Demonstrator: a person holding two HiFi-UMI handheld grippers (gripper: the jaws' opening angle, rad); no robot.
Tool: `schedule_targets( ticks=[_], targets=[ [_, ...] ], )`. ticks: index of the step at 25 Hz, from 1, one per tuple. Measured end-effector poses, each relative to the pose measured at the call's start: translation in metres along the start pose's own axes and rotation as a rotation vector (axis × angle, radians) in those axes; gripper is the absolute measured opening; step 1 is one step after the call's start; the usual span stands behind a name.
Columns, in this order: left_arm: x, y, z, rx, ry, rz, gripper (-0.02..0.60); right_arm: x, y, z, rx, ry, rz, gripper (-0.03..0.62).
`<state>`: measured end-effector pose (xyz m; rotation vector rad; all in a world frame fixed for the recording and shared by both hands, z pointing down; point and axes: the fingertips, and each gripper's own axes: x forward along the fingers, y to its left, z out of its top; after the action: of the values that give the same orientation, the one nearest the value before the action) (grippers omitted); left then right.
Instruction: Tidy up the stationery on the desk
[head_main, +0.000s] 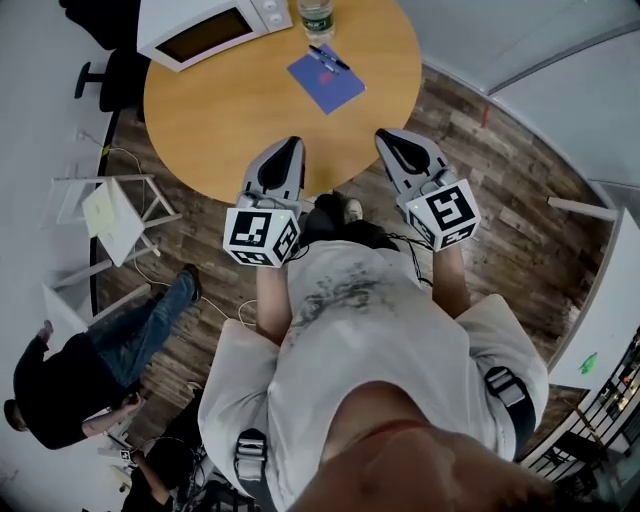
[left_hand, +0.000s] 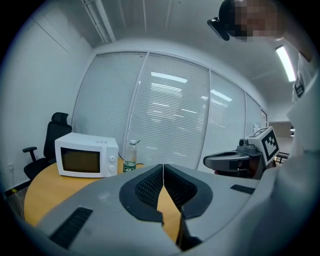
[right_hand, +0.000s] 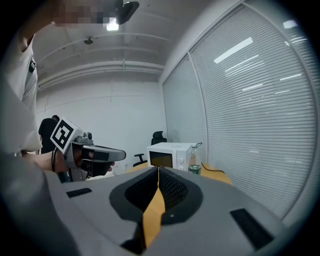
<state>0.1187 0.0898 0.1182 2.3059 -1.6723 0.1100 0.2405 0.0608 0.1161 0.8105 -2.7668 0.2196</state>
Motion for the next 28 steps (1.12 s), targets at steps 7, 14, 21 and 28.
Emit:
schedule_targets(
  ticks=[7,14,21,28],
  targets=[
    [0.040,0.031,-0.031,-0.068,0.053,-0.036,0.012,0.046,-0.023,-0.020,0.035,0.077,-0.015,0.063],
    [0.083,0.066,-0.068,-0.129,0.102,-0.073,0.011,0.098,-0.051,-0.047,0.047,0.152,-0.048,0.063],
    [0.125,0.088,-0.105,-0.183,0.165,-0.121,0.010,0.137,-0.077,-0.084,0.071,0.234,-0.093,0.063],
    [0.153,0.099,-0.139,-0.197,0.233,-0.142,0.011,0.160,-0.098,-0.114,0.103,0.282,-0.118,0.063]
  ],
)
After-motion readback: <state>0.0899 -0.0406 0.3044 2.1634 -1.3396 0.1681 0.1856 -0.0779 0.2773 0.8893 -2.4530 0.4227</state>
